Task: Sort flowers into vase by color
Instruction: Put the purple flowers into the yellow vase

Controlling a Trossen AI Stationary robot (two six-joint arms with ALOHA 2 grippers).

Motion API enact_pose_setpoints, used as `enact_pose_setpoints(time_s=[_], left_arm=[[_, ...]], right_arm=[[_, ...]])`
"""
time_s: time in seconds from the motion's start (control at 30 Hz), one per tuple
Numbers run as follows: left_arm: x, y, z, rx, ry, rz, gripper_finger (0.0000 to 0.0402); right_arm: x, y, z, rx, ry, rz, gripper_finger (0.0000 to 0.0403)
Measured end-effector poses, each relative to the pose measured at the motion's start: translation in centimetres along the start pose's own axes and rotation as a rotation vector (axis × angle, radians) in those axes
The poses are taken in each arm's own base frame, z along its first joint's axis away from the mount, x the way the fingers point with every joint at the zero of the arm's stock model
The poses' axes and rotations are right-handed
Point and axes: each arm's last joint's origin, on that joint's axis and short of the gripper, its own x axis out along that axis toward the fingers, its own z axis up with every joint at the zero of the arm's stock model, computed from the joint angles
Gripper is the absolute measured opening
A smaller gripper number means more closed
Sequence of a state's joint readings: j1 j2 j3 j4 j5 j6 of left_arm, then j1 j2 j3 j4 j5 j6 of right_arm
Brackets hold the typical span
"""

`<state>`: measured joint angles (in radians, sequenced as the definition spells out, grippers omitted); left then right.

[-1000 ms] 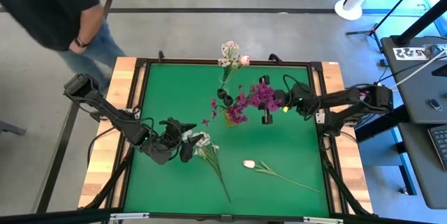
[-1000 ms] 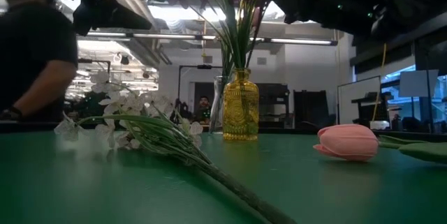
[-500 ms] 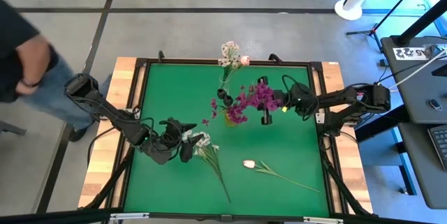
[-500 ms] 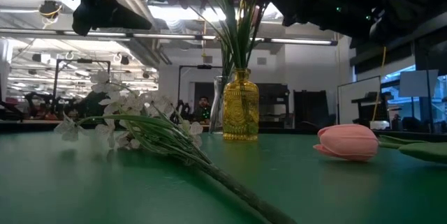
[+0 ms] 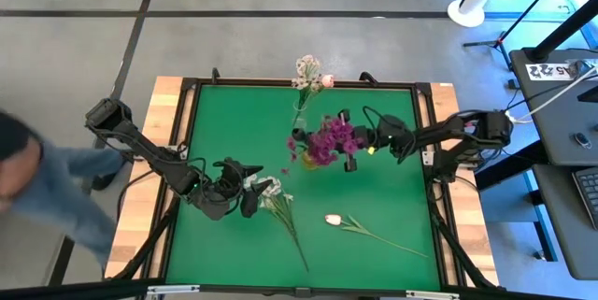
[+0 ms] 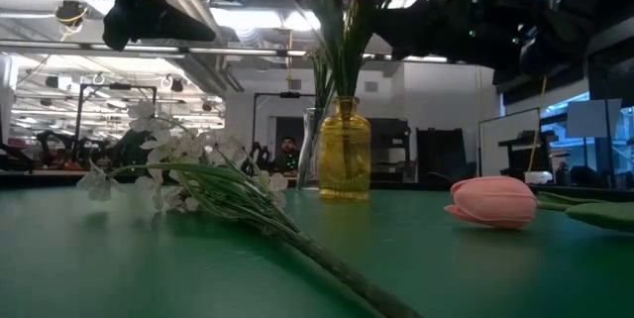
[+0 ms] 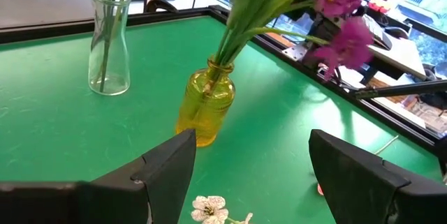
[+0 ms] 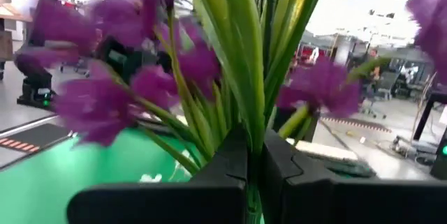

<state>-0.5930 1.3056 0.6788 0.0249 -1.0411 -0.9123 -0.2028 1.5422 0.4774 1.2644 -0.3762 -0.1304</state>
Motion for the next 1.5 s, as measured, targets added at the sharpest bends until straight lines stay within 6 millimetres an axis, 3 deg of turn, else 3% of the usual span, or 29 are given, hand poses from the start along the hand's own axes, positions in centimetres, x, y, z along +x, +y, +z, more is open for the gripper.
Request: enact_pose_setpoints(time_s=[1.07,1.27,1.5], left_arm=[[0.0,0.0,0.0,0.007,0.006,-0.005,0.0272],[0.0,0.0,0.0,0.007,0.008,-0.006,0.0272],[0.0,0.0,0.0,0.007,0.011,-0.009,0.0273]], right_arm=[[0.0,0.4,-2.8,0.219,0.200,0.023,0.0010],[-0.1,0.6,-3.1,0.295,0.226,0.053,0.0054],[-0.2,0.7,-3.2,0.320,0.232,0.089,0.0155]])
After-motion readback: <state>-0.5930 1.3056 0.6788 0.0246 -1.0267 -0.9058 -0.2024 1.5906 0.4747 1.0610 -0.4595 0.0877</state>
